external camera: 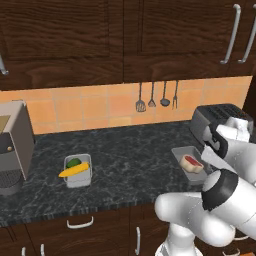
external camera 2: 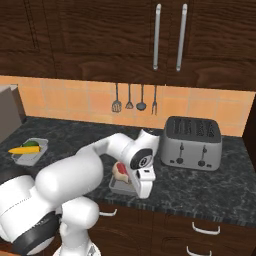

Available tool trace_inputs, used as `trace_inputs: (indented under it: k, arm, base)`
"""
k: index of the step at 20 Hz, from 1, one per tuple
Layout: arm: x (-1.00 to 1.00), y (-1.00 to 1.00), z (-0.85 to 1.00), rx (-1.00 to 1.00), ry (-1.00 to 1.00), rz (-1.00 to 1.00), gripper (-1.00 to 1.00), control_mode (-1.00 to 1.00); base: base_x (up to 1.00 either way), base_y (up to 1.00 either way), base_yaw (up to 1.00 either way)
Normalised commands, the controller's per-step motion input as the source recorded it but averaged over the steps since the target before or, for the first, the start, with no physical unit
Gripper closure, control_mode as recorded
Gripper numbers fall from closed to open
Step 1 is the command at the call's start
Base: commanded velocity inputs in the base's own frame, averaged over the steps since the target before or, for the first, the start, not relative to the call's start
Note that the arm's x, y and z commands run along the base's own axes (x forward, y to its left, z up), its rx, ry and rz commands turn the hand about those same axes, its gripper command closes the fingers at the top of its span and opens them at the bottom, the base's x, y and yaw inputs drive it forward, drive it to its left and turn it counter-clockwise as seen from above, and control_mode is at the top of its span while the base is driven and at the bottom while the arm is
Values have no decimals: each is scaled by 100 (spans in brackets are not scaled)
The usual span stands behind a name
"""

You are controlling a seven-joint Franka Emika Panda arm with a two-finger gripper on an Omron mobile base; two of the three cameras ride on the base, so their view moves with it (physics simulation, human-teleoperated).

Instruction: Take the meat container that has the steak and place it on the second highest rack of the freezer. Then take the vegetable container that has the corn and avocado and place it on the highest rack of the freezer.

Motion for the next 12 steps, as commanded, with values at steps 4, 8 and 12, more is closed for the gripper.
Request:
trace_inputs:
  k: [4, 8, 12]
  arm:
    - [24, -8, -20, 6, -4, 0, -100, -100]
    - [36, 0, -19, 2, -4, 0, -100, -100]
    - [26, -5, -22, 1, -1, 0, -100, -100]
  base:
    - [0, 0, 0]
    - [0, 0, 0]
    - [0, 0, 0]
